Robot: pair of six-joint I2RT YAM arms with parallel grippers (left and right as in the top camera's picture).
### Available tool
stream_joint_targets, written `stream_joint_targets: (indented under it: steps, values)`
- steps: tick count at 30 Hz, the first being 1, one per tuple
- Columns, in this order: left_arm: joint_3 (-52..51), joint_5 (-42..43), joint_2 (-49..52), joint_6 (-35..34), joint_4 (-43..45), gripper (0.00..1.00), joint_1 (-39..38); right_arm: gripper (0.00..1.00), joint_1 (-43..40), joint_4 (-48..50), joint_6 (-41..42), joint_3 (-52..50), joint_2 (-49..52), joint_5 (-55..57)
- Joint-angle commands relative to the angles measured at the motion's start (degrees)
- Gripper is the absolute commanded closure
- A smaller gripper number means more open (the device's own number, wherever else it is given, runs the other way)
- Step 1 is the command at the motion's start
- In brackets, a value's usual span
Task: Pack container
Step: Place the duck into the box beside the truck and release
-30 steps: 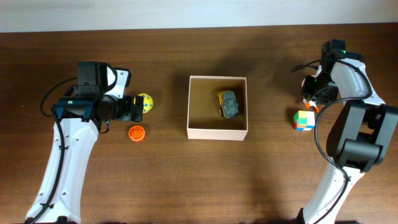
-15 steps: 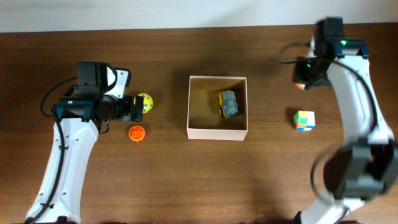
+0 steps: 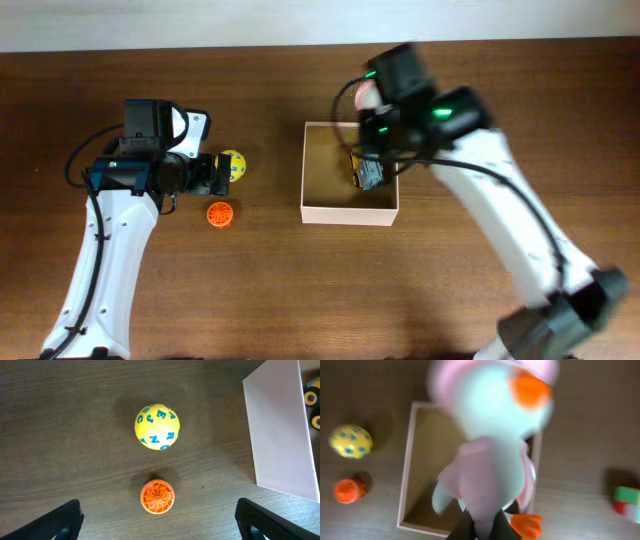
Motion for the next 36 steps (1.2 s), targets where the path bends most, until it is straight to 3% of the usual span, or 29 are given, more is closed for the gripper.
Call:
stream_joint_targets:
  steps: [1,14,17,19,22,31,36]
  values:
    - [1.01,0.83,0.39,-0.31,0.15,0.01,-0.07,0.96,3.76,1.55,4.17,-1.75,5.62,2.58]
    - [1.01,0.83,0.39,-0.31,0.15,0.01,-0.07,0.96,9.81,7.08,4.42,-1.77,20.74,1.42]
    - [1.01,0.81,0.39,-0.31,0.15,0.01,-0.07,0.83,9.81,7.15,4.15,-1.70,20.59,1.70]
    - [1.01,0.81,0.39,-0.31,0.15,0.01,-0.07,0.56,9.81,7.48,3.23,-1.70,19.85,2.62]
    - [1.01,0.81,0.39,-0.31,0.15,0.01,-0.07,0.37,9.75,7.52,1.44,-1.70,18.03,5.14]
    - [1.01,0.83,0.39,-0.31,0.15,0.01,-0.07,0.26,8.85,5.64,-2.51,-1.44,3.56,11.72]
    - [1.01,0.81,0.39,-0.31,0.15,0.01,-0.07,0.22,3.28,0.85,-2.51,-1.44,-8.83,16.94]
